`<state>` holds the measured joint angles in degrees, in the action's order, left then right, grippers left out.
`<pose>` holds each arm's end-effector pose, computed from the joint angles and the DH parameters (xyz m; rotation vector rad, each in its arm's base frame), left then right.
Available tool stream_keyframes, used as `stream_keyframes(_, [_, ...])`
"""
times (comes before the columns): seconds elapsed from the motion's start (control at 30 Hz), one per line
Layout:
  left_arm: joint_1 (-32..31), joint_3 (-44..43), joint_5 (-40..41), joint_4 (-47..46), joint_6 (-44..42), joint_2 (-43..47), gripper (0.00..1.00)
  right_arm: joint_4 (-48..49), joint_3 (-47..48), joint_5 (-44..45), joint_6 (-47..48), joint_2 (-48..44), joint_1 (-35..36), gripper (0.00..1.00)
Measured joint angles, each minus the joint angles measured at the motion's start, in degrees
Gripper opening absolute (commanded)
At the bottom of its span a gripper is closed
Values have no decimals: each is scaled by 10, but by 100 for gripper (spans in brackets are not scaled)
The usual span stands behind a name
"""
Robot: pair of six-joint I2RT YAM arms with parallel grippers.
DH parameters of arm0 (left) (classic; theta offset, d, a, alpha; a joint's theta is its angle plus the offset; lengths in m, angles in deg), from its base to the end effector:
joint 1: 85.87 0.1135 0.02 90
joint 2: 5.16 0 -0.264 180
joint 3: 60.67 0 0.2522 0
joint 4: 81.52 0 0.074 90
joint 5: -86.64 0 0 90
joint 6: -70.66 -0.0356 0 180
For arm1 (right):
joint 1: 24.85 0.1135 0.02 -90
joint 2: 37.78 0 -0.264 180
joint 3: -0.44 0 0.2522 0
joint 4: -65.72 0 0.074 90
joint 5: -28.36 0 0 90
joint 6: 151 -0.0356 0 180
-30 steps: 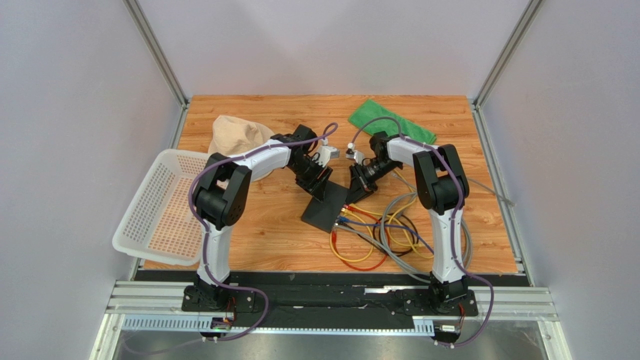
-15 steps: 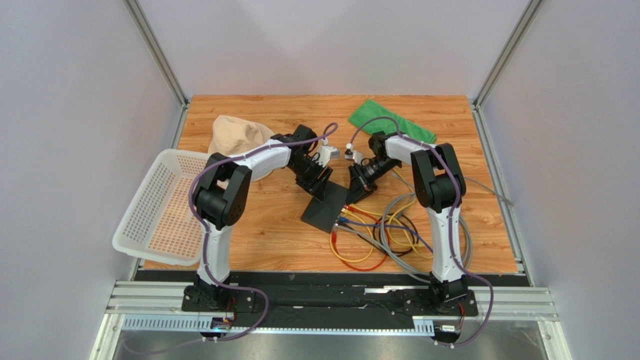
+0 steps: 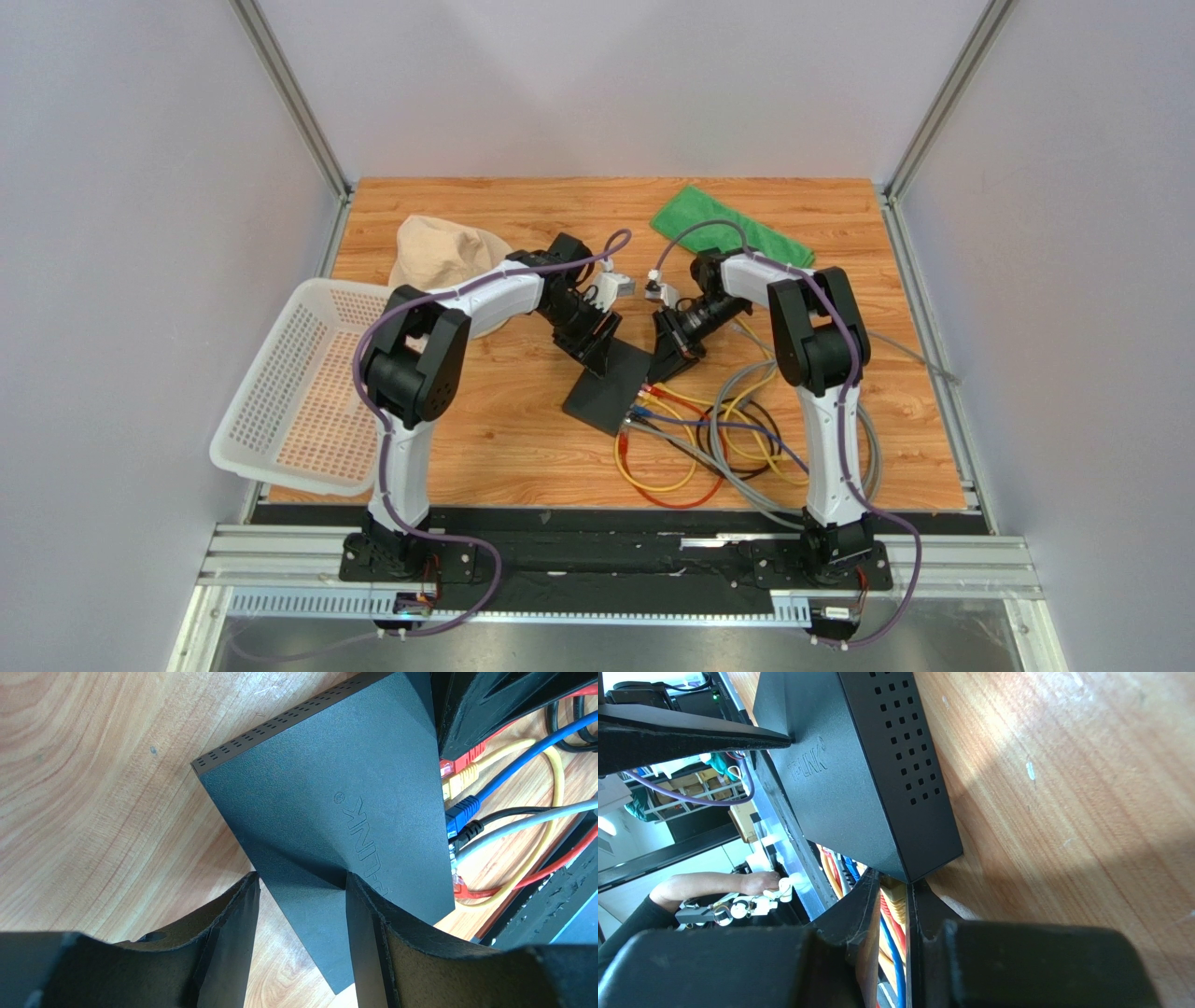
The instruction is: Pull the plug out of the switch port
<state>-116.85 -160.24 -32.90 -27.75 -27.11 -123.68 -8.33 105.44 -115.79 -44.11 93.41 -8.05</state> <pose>0.3474 -0.2291 0.1633 1.0495 2.6413 -0.8202 0.3778 0.1442 0.1075 0.6527 -2.5754 -1.3568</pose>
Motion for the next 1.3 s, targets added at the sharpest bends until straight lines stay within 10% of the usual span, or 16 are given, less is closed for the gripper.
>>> stream_keyframes(0.87, [0, 0, -1, 0, 0, 0, 56, -83, -38, 43, 81, -19, -59, 4])
stream_keyframes(1.3, [0, 0, -1, 0, 0, 0, 56, -63, 205, 254, 144, -75, -91, 0])
